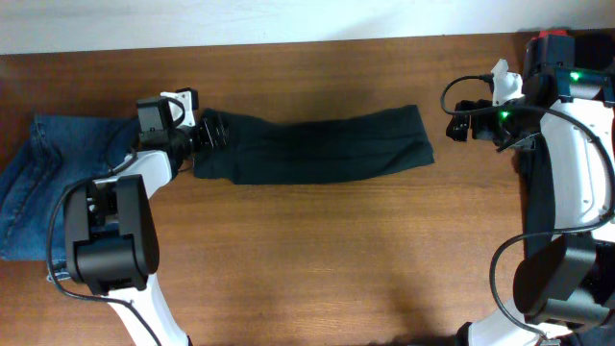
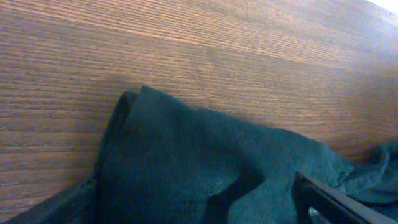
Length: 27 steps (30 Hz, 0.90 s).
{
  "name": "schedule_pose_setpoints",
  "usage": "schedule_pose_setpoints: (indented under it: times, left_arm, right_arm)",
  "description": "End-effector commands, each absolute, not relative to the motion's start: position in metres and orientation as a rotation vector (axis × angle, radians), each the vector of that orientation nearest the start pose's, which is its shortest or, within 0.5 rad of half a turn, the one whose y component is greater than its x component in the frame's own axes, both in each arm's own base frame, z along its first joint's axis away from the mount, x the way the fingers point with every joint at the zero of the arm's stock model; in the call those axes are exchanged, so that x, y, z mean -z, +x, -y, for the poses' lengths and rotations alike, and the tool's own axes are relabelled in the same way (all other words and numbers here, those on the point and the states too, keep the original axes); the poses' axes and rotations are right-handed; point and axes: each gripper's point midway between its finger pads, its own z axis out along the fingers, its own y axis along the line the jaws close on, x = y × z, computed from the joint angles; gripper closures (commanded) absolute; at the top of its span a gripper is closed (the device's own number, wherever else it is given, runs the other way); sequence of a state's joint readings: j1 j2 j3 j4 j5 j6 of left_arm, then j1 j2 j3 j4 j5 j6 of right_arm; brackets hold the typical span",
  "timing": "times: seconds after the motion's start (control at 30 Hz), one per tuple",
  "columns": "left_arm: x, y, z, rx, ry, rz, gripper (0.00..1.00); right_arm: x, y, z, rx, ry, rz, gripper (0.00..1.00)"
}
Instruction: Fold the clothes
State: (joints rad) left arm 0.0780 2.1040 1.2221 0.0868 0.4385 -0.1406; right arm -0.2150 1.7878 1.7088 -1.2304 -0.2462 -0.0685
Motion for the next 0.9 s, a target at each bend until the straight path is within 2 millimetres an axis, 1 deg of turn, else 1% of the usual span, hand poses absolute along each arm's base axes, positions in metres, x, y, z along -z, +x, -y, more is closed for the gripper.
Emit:
schedule_pose_setpoints:
  times: [0.0, 0.07, 0.1, 0.13, 0.27, 0.4, 0.5, 0.73, 0.77, 0.8, 0.83, 0.87]
  left_arm:
    - [-0.024, 0.519, 0.049, 0.634, 0.018, -2.333, 0.18]
    - [-0.031, 0.520, 0.055, 0.679, 0.047, -2.305, 0.26]
    - [-0.038, 0.522, 0.061, 0.721, 0.077, -2.271, 0.31]
    - [-0.043, 0.524, 0.063, 0.738, 0.086, -2.254, 0.34]
    - [-0.058, 0.533, 0.066, 0.779, 0.064, -2.211, 0.34]
    - [-0.075, 0.543, 0.069, 0.798, 0.086, -2.171, 0.33]
    - [-0.077, 0.544, 0.068, 0.795, 0.087, -2.168, 0.33]
    - [-0.068, 0.537, 0.069, 0.809, 0.065, -2.215, 0.35]
    - [-0.067, 0.536, 0.069, 0.810, 0.061, -2.224, 0.39]
    - [-0.066, 0.535, 0.069, 0.813, 0.058, -2.231, 0.45]
    - [-0.065, 0.534, 0.069, 0.814, 0.056, -2.236, 0.56]
    - [-0.064, 0.534, 0.069, 0.814, 0.054, -2.240, 0.78]
  right_arm:
    - [-0.177, 0.388, 0.037, -0.313, 0.138, -2.835, 0.01]
    - [-0.177, 0.388, 0.037, -0.313, 0.138, -2.836, 0.01]
    - [-0.177, 0.388, 0.037, -0.313, 0.138, -2.836, 0.01]
    - [-0.177, 0.388, 0.037, -0.313, 0.138, -2.836, 0.00]
    - [-0.177, 0.388, 0.037, -0.312, 0.138, -2.836, 0.00]
    - [-0.177, 0.388, 0.037, -0.312, 0.138, -2.836, 0.00]
    - [-0.177, 0.388, 0.038, -0.307, 0.139, -2.837, 0.00]
    - [-0.177, 0.388, 0.039, -0.303, 0.139, -2.836, 0.00]
    - [-0.177, 0.388, 0.039, -0.303, 0.139, -2.837, 0.00]
    - [-0.177, 0.388, 0.038, -0.303, 0.139, -2.837, 0.00]
    - [-0.177, 0.388, 0.038, -0.303, 0.139, -2.837, 0.00]
    - [-0.177, 0.388, 0.038, -0.303, 0.140, -2.837, 0.00]
